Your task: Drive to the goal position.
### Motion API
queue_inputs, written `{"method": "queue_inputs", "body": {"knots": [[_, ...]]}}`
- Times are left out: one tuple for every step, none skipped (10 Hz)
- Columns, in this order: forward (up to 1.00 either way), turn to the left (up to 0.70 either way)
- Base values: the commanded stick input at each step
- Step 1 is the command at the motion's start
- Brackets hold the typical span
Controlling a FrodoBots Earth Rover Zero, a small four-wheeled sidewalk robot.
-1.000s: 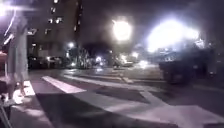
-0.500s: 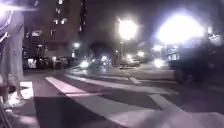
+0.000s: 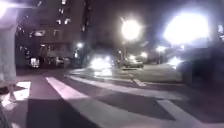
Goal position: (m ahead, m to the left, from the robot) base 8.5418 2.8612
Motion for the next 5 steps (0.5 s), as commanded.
{"method": "queue_inputs", "body": {"knots": [[0.45,0.00],[0.45,0.00],[0.45,0.00],[0.45,0.00],[0.45,0.00]]}}
